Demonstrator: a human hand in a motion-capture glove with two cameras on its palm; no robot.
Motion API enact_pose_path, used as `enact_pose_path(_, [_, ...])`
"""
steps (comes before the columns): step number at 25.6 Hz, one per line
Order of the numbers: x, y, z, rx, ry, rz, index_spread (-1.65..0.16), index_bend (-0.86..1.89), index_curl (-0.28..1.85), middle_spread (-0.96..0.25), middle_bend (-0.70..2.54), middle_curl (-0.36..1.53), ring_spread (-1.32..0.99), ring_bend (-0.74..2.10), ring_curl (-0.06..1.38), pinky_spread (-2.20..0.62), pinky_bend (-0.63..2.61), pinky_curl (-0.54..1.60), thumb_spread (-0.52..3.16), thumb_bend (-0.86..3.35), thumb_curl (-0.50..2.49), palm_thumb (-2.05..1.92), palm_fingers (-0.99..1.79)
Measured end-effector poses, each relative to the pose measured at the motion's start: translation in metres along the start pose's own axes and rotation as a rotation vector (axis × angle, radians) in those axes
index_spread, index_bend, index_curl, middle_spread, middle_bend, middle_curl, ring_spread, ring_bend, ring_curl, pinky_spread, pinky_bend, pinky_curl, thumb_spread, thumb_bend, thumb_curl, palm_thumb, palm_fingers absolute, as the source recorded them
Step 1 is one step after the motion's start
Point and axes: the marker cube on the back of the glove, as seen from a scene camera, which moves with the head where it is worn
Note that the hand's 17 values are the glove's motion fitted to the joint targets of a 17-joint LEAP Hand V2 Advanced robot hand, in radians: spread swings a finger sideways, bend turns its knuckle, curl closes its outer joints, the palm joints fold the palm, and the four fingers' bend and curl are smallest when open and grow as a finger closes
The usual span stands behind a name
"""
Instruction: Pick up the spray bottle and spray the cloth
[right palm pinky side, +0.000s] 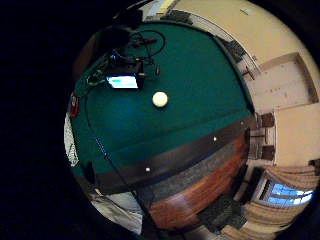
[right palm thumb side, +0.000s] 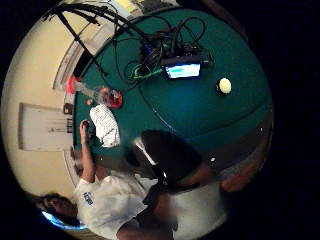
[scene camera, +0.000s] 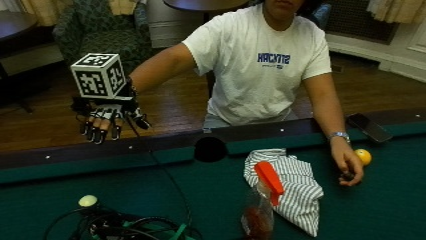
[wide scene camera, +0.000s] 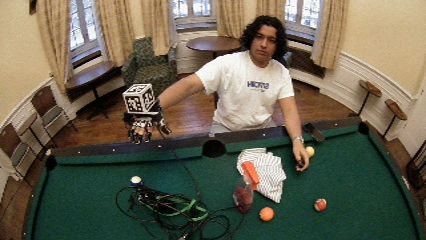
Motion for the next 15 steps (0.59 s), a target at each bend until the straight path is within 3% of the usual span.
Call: enact_pose_path(15, [0.009,0.016,0.046,-0.017,-0.088,0.007,-0.48,0.15,0.25,-0.16,0.18,0.29,-0.16,0.32,0.27,0.19,0.39,0.32,1.03,-0.02,0.27,0.32,0.33])
